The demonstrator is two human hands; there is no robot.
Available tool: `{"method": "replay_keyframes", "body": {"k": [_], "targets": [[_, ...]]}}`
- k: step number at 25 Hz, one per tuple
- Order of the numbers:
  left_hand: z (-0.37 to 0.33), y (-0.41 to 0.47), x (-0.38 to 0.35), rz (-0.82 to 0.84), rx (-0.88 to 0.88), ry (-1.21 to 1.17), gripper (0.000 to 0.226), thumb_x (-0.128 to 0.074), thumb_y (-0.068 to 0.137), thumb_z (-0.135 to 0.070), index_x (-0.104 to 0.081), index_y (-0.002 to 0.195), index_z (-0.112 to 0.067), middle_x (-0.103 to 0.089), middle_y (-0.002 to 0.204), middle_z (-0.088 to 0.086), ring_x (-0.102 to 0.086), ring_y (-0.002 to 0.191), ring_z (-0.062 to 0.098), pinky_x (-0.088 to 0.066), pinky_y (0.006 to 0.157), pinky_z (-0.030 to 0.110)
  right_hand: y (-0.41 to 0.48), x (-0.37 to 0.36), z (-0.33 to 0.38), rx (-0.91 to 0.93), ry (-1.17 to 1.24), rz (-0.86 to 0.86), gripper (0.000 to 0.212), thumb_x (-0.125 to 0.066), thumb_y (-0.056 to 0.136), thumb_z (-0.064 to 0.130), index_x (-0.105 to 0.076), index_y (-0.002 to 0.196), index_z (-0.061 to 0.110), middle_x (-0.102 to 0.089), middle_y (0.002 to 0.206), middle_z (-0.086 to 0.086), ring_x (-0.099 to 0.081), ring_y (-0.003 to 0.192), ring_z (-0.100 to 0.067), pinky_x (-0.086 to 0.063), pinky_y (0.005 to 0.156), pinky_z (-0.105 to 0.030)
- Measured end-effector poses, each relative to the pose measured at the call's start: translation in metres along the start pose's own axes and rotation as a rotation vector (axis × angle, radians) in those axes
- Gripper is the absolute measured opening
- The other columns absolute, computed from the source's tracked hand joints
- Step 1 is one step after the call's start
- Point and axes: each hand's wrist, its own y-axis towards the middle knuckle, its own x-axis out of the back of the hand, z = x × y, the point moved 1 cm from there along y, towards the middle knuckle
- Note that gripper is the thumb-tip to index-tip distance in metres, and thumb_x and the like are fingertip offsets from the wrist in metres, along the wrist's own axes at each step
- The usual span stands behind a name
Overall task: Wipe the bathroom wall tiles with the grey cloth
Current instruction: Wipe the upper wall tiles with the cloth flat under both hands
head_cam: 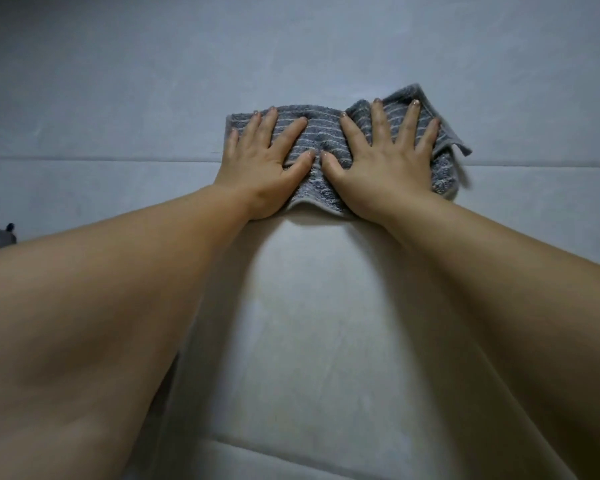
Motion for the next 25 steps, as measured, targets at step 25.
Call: {"method": "replay_keyframes", "body": {"k": [25], "targets": [[-0.12, -0.149, -0.03, -0.046, -0.021, -0.033, 0.067, -0.019, 0.091, -0.062, -0.018, 0.154, -0.039, -0.007, 0.165, 0.007, 0.0, 0.152, 0.026, 0.002, 0.121, 0.052, -0.164, -0.003, -0.085, 0.016, -0.026, -0.029, 0.068, -0.02, 0.089, 0.066, -0.02, 0.152, 0.04, -0.006, 0.163, -0.007, 0.003, 0.147, -0.043, 0.006, 0.114, -0.062]]}}
